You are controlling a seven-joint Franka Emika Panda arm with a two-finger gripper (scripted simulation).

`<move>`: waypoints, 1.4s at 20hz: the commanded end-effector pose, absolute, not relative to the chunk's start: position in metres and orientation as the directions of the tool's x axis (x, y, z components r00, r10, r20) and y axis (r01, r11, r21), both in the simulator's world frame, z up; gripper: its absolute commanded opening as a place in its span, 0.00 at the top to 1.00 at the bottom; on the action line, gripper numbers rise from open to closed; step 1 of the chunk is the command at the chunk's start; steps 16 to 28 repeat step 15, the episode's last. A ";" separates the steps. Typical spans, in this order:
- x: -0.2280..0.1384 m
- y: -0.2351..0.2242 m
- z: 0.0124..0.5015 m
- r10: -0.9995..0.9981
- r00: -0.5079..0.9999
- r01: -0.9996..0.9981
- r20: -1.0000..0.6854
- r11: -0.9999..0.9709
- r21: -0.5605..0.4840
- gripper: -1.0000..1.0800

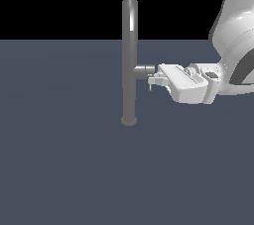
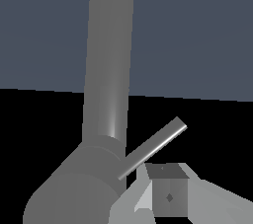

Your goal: Turn on the faucet by rotating a designated handle.

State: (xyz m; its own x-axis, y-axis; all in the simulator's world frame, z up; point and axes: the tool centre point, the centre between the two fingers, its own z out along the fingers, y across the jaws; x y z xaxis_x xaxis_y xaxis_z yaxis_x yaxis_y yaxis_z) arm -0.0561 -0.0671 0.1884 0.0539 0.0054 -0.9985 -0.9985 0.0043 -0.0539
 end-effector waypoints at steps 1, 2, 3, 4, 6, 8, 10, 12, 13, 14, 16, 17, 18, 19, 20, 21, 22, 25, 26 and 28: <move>-0.056 -0.067 0.188 0.006 0.054 -0.999 -0.999 0.005 -0.054 1.00; -0.054 -0.067 0.184 0.005 0.050 -0.999 -0.999 0.006 -0.050 1.00; -0.053 -0.067 0.180 0.005 0.045 -0.999 -0.999 0.007 -0.045 1.00; -0.051 -0.067 0.176 0.004 0.041 -0.999 -0.999 0.008 -0.041 1.00; -0.047 -0.067 0.168 0.003 0.033 -0.999 -0.999 0.010 -0.033 1.00; -0.044 -0.067 0.160 0.003 0.025 -1.000 -1.000 0.012 -0.025 1.00; -0.041 -0.067 0.152 0.002 0.016 -1.000 -1.000 0.014 -0.016 1.00; -0.038 -0.068 0.144 0.001 0.008 -1.000 -1.000 0.015 -0.008 1.00; -0.036 -0.068 0.140 0.000 0.004 -1.000 -1.000 0.016 -0.004 1.00; -0.034 -0.068 0.137 0.000 0.000 -1.000 -1.000 0.017 0.000 1.00; -0.034 -0.068 0.137 0.000 0.000 -1.000 -1.000 0.017 0.000 1.00; -0.034 -0.068 0.137 0.000 0.000 -1.000 -1.000 0.017 0.000 1.00; -0.034 -0.068 0.137 0.000 0.000 -1.000 -1.000 0.017 0.000 1.00; -0.034 -0.068 0.137 0.000 0.000 -1.000 -1.000 0.017 0.000 1.00; -0.034 -0.068 0.137 0.000 0.000 -1.000 -1.000 0.017 0.000 1.00; -0.034 -0.068 0.137 0.000 0.000 -1.000 -1.000 0.017 0.000 1.00; -0.034 -0.068 0.137 0.000 0.000 -1.000 -1.000 0.017 0.000 1.00; -0.034 -0.068 0.137 0.000 0.000 -1.000 -1.000 0.017 0.000 1.00; -0.034 -0.068 0.137 0.000 0.000 -1.000 -1.000 0.017 0.000 1.00; -0.034 -0.068 0.137 0.000 0.000 -1.000 -1.000 0.017 0.000 1.00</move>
